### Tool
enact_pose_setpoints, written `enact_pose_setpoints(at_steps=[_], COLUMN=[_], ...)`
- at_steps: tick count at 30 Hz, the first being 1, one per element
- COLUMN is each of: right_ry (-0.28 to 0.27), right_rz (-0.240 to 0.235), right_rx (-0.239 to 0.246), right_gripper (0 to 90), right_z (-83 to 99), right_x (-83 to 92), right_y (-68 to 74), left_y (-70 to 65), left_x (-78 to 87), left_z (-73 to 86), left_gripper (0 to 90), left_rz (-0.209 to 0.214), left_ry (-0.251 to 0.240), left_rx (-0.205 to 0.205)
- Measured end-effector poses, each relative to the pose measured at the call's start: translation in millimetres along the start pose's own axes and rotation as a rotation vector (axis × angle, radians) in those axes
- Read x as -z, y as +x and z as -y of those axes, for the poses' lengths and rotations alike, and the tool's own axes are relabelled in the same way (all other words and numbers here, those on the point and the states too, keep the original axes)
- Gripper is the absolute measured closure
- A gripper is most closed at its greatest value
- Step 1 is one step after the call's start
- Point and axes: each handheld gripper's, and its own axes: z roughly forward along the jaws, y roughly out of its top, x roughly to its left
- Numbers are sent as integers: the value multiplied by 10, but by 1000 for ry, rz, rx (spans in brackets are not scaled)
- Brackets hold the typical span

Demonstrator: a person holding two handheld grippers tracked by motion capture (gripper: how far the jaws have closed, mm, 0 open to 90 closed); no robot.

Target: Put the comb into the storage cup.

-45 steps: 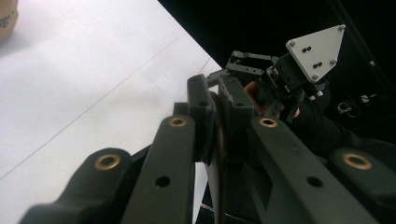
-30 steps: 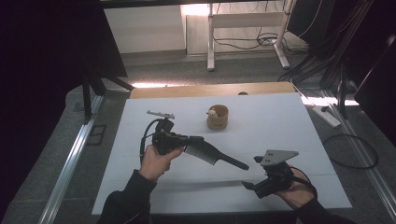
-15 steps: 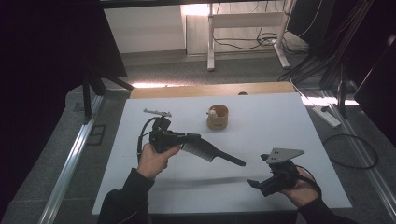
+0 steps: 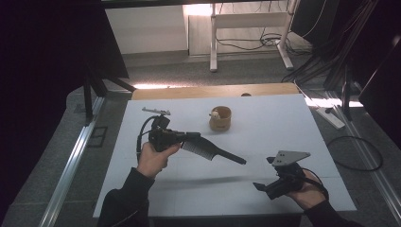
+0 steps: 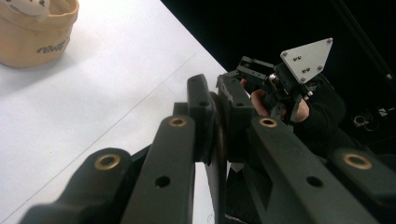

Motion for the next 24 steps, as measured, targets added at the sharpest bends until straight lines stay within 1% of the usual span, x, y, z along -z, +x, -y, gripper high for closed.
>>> enact_pose_setpoints(at_steps=[4,7,10,15,17,20,24], right_ry=[9,2,-3,-6,-6,3,10], right_rz=[-2,-3,4,13,20,27,36], right_rx=[-13,-29,-42,-64,-62,-64,-85], right_gripper=[0,0,0,0,0,0,0], right_z=[14,29,42,66,76,95,123], right_x=[10,25,48,91,106,127,157], right_y=[-6,-11,-17,-36,-40,-40,-39], left_y=[15,28,45,77,88,98,109], left_x=[14,36,63,100,114,139,176], left_z=[-22,-43,-60,-81,-91,-109,-144], left_gripper=[834,834,834,834,834,834,834], left_rz=[-7,-15,-18,-36,-42,-51,-64], left_ry=[0,-3,-10,-11,-12,-18,-22], left_rx=[2,3,7,10,9,11,9])
